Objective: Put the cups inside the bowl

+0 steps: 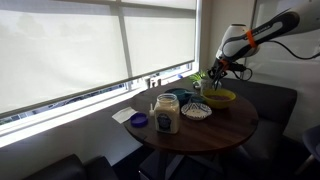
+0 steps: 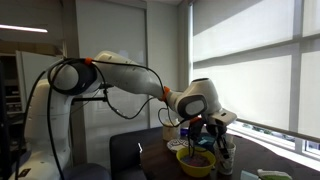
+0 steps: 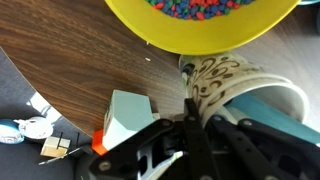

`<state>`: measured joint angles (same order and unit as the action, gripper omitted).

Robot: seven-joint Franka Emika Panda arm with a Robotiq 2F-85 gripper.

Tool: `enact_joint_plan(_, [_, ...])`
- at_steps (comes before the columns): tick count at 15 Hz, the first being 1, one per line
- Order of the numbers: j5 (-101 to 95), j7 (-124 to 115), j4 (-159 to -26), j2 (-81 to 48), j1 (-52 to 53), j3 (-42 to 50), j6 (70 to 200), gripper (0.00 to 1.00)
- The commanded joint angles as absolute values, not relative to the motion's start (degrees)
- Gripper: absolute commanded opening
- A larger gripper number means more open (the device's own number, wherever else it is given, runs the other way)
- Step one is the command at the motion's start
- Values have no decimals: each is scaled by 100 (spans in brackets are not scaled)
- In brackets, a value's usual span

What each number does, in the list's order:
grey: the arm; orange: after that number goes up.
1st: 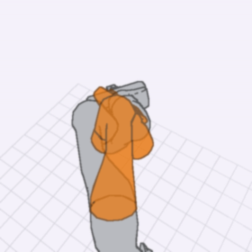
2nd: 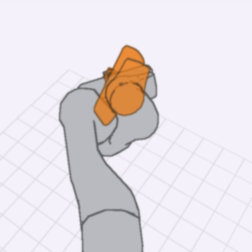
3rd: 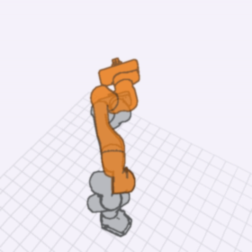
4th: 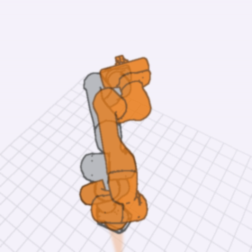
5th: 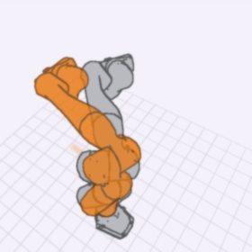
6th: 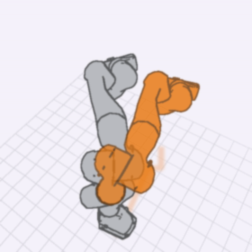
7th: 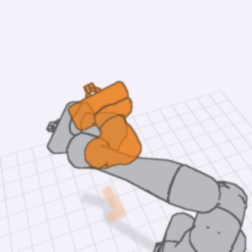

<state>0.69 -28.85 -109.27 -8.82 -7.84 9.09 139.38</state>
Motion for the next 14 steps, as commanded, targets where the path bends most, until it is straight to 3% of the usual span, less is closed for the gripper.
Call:
enact_joint_plan(1, [245, -2704, -10723, -514, -654, 823, 13753, 1])
enact_joint_plan(6, [756, -1663, -10329, 246, -389, 445, 13033, 1])
enact_joint_plan(10, [1130, -1090, -10810, 720, -93, 184, 12294, 1])
enact_joint_plan(14, [785, -873, -11711, 1105, 60, -32, 12830, 1])
